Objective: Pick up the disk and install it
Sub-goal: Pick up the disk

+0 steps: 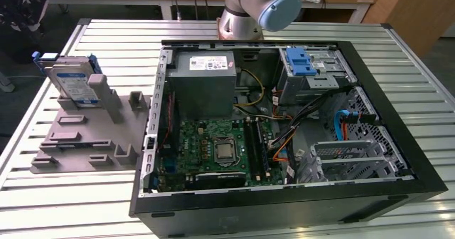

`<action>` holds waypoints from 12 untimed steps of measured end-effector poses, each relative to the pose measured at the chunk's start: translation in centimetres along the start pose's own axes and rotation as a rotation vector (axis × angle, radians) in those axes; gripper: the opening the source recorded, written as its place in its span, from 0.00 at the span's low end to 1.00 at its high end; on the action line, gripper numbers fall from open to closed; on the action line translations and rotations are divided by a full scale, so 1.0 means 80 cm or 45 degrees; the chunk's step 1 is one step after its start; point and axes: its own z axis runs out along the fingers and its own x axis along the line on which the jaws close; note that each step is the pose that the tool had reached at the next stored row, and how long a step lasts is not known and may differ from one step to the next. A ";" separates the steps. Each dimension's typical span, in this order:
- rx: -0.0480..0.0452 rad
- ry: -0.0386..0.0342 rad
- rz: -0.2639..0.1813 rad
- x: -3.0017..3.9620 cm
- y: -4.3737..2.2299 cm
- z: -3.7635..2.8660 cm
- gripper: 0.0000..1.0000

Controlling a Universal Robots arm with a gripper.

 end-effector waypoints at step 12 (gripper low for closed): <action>0.001 0.0040 -0.101 0.0002 0.0000 0.0000 0.11</action>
